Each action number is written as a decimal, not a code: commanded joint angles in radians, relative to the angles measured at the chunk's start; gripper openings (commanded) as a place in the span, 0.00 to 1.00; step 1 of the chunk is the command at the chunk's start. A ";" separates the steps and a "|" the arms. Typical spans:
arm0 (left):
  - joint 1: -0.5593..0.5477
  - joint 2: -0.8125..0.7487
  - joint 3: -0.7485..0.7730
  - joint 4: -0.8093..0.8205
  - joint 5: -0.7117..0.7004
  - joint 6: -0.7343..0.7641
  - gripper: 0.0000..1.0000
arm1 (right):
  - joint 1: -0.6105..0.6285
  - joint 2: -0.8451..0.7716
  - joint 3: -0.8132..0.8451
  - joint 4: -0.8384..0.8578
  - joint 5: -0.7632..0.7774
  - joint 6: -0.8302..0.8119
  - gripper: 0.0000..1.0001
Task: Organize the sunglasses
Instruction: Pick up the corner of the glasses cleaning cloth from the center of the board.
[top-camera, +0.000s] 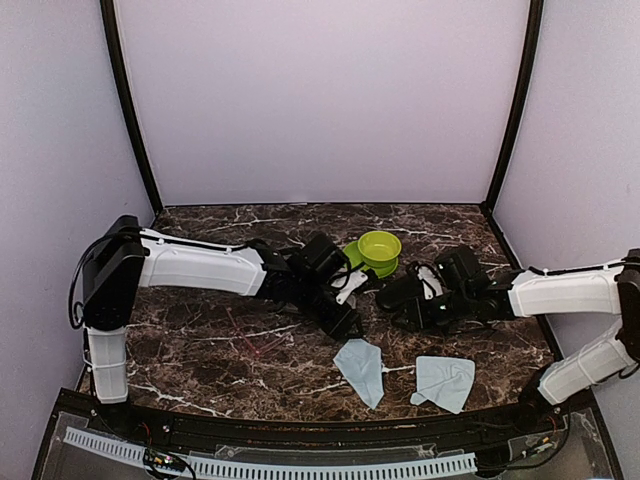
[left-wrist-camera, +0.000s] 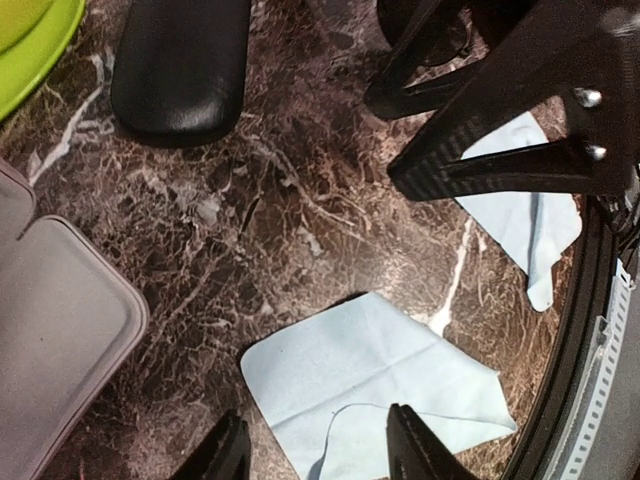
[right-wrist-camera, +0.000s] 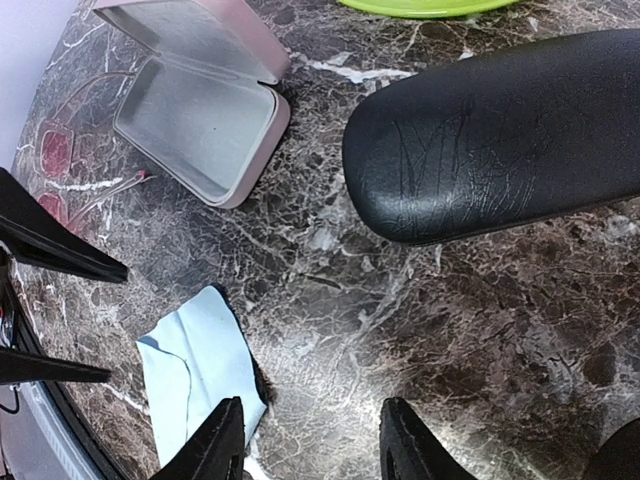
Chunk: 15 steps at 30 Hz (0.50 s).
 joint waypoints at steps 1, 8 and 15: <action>-0.007 0.050 0.060 -0.023 -0.031 0.002 0.46 | 0.002 0.016 -0.016 0.057 -0.014 0.010 0.47; -0.007 0.108 0.093 -0.049 -0.086 0.044 0.47 | 0.002 0.037 -0.017 0.073 -0.016 0.010 0.47; -0.010 0.135 0.102 -0.044 -0.076 0.074 0.42 | 0.001 0.061 -0.017 0.084 -0.022 0.008 0.47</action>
